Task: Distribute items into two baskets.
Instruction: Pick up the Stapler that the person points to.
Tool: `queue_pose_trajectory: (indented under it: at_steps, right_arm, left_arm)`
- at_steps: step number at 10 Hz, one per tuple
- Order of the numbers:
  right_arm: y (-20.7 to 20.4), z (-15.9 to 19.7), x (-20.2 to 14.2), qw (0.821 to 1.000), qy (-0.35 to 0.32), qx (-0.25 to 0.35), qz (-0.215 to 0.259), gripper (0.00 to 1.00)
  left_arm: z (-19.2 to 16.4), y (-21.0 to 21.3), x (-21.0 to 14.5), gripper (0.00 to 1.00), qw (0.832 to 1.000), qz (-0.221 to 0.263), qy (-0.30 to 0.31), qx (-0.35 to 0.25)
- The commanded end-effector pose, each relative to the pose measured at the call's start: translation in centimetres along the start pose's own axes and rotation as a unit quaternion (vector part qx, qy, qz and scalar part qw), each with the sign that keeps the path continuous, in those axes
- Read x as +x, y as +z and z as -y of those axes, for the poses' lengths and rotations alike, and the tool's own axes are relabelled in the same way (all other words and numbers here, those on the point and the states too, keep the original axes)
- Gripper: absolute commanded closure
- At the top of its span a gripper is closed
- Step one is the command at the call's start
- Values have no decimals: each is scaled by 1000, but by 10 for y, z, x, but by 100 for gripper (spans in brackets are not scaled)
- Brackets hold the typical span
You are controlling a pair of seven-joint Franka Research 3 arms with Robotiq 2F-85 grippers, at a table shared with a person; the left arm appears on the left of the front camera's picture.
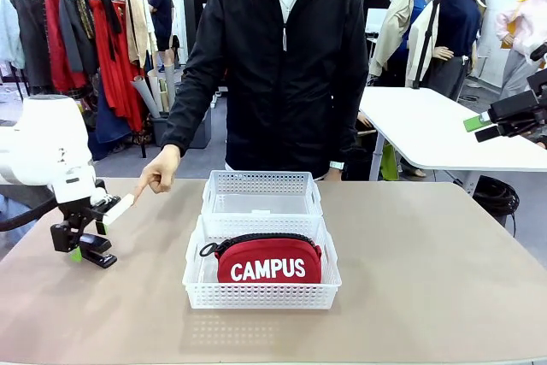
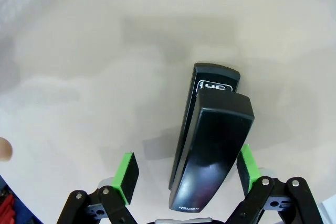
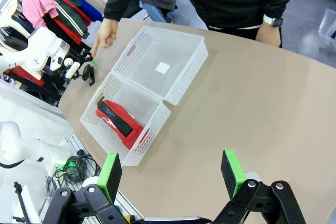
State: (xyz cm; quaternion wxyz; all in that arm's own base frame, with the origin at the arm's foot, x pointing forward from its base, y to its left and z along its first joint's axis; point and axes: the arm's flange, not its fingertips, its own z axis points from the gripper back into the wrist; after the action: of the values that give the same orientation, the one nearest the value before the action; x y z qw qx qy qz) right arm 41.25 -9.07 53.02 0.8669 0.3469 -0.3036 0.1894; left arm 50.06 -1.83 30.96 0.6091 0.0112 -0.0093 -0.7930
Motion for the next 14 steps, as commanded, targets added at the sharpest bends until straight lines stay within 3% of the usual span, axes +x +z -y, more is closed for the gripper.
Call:
queue_pose_trajectory:
  at_steps: [1,4,5,14]
  right_arm:
    - [0,-1,1,1000,3,3,2,0]
    - [0,-1,1,1000,3,3,2,0]
    - [0,-1,1,1000,3,3,2,0]
    - [0,-1,1,1000,3,3,2,0]
  left_arm:
    - [7,-5,-1,32,1000,-12,2,10]
    - [8,-7,-2,89,1000,-16,5,8]
    - [9,-7,-2,100,1000,-18,5,8]
    - [4,-1,-3,100,1000,-3,2,4]
